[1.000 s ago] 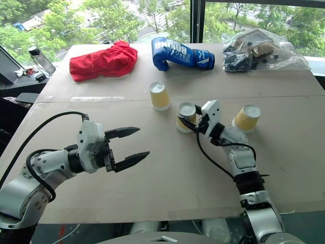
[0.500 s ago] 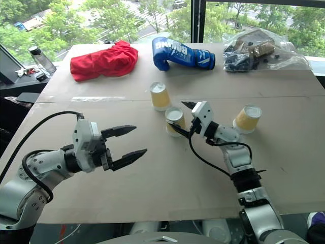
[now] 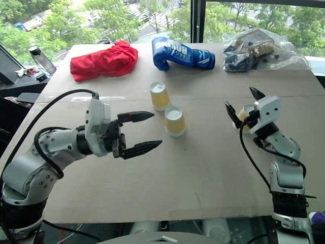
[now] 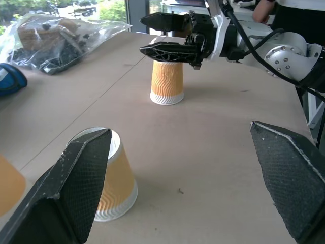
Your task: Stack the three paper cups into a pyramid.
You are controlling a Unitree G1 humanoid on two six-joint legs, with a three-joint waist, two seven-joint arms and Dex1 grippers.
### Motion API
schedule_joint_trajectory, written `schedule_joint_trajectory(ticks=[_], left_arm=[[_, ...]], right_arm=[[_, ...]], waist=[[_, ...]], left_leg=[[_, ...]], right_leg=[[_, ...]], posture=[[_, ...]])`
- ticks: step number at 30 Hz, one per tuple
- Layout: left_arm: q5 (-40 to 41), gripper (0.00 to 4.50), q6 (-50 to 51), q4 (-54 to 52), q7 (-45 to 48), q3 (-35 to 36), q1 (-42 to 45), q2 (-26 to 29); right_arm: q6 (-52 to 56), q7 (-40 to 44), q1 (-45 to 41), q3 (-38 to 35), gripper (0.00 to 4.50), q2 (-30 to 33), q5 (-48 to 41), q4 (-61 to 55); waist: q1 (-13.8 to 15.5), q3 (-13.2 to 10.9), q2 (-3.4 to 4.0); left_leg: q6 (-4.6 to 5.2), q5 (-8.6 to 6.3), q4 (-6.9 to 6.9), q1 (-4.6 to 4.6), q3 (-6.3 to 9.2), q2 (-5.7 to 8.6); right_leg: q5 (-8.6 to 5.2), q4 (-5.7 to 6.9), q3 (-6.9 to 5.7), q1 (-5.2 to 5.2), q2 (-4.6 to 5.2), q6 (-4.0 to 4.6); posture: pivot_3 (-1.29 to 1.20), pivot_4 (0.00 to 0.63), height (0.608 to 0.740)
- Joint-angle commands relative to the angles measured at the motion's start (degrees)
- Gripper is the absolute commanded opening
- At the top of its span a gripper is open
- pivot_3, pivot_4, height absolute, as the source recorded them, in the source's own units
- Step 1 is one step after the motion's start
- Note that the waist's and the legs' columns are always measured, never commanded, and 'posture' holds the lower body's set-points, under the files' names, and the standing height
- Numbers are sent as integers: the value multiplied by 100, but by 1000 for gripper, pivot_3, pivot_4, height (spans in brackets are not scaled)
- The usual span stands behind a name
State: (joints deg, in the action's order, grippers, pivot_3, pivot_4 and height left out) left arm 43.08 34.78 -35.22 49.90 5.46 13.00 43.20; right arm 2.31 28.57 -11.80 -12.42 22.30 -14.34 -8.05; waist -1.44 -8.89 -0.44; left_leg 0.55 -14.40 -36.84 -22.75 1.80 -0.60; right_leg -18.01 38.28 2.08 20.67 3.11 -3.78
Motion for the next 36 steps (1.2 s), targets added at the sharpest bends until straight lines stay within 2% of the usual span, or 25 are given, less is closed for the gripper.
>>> schedule_joint_trajectory(ticks=[1, 10, 18, 19, 20, 24, 28, 36], left_arm=[[82, 4500, 57, -26, 41, -80, 296, 38], [-63, 4500, 107, 39, -144, -99, 445, -1], [-142, 4500, 35, 25, -142, -138, 473, -35], [-147, 4500, 28, 14, -132, -132, 453, -28], [-152, 4500, 22, 8, -122, -127, 438, -20], [-243, 4500, -35, 23, -78, -104, 339, 40], [-428, 4500, -157, 47, -56, -73, 155, 85], [-520, 4500, -352, 157, 93, 488, -390, 363]], right_arm=[[228, -437, 79, -332, 4468, -89, -148, 31], [623, -654, 138, -422, 4468, -194, -358, 449], [521, -658, -28, -423, 4468, -182, -504, 671], [481, -635, -39, -413, 3970, -180, -506, 685], [454, -610, -48, -401, 3873, -177, -510, 690], [460, -500, -58, -324, 2113, -176, -547, 663], [476, -284, -141, -107, 2068, -211, -569, 583], [994, 175, -415, 968, 2068, -442, -573, -62]], waist=[[-5, 0, 0], [-18, -1, 1], [-22, -1, 0], [-23, -1, 0], [-23, -1, 0], [-25, -1, 1], [-43, -1, 1], [-68, -2, 2]], left_leg=[[0, 0, 0, 0, 0, 0], [0, 0, -1, 0, -7, -1], [0, 0, -1, 0, -7, 0], [0, 0, -1, 0, -7, 0], [0, 0, -1, 0, -7, 0], [0, 0, -1, 0, -7, -1], [0, 0, -1, 0, -7, -1], [0, 0, 2, 1, -8, -10]], right_leg=[[0, 0, 1, 0, 0, 0], [0, 1, 11, 4, 1, 0], [0, 1, 10, 4, 0, 0], [0, 1, 11, 4, 0, 0], [0, 1, 10, 3, 0, 0], [0, 1, 11, 3, 0, 0], [0, 1, 11, 4, 0, 0], [0, 8, 13, 12, -4, 0]], posture=[[0, 150, 740], [0, 150, 740], [0, 150, 740], [0, 150, 740], [0, 150, 740], [0, 150, 740], [0, 150, 740], [0, 150, 740]])
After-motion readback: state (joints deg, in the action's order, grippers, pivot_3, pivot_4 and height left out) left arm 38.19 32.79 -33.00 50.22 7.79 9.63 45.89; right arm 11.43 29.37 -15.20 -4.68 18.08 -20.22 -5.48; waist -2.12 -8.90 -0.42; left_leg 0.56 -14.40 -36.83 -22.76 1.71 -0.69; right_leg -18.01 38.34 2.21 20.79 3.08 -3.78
